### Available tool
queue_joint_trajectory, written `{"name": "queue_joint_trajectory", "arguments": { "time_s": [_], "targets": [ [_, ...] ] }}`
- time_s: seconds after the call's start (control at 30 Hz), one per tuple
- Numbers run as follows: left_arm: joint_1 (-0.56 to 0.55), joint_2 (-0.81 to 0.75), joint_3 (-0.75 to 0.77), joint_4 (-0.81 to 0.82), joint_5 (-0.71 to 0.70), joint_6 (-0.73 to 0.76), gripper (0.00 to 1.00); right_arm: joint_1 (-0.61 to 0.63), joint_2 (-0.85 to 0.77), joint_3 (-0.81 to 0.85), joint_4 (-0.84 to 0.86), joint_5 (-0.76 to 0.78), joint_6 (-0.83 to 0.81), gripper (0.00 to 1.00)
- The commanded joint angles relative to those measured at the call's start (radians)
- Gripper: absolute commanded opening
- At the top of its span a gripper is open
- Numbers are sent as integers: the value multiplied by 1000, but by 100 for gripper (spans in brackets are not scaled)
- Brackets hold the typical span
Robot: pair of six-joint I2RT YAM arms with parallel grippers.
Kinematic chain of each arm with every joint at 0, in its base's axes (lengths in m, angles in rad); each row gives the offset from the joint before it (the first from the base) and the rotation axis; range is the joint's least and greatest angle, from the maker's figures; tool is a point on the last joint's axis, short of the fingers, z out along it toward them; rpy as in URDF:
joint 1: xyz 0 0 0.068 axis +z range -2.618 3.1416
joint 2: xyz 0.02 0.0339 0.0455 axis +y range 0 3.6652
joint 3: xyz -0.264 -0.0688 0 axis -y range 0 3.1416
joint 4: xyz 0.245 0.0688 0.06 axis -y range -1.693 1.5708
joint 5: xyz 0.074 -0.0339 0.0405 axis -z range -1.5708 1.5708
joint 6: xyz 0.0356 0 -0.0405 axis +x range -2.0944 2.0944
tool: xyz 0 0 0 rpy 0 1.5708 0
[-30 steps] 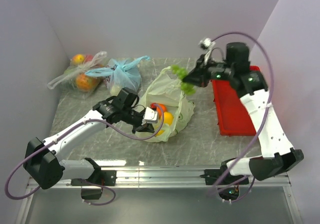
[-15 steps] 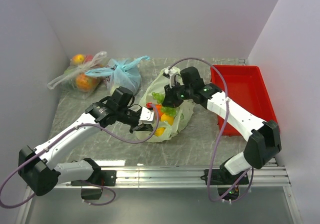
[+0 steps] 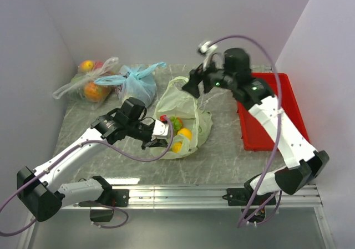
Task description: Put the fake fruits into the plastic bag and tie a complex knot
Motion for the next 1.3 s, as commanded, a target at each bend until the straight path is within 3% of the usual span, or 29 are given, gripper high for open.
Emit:
{"name": "queue_joint_trajectory", "arguments": {
  "time_s": [0.0,0.33,0.5,0.53,0.63,0.67,0.73,0.77,0.93,1.07,1.17,1.27],
  "targets": [
    [3,-34,14,-4,-7,-6,0,-101,0,64,36,72,5,84],
    [2,-16,25,-10,-21,15,0,-154,306,248,-46,-91,-13,92],
    [2,-13,34,-16,-38,11,0,-152,447,337,-103,-131,-14,90],
    [2,-14,37,-18,-41,9,0,-154,463,351,-117,-145,-25,87],
    [10,-23,34,-21,-50,-2,0,-168,478,363,-128,-219,1,62],
    [16,-26,36,-22,-47,-6,0,-174,446,351,-113,-266,19,49],
    [49,-39,40,-25,-39,-17,0,-198,397,293,-47,-314,88,36],
    [91,-52,47,-30,-23,-26,0,-223,303,248,-1,-366,154,1],
    [275,-80,106,18,86,-138,0,-279,86,38,175,-440,363,0],
    [428,-83,139,99,186,-258,0,-310,-151,-183,323,-388,600,0],
    [491,-91,123,107,231,-284,0,-307,-249,-315,392,-328,686,0],
    [519,-88,114,122,202,-253,14,-298,-306,-399,428,-299,703,0]
  ]
}}
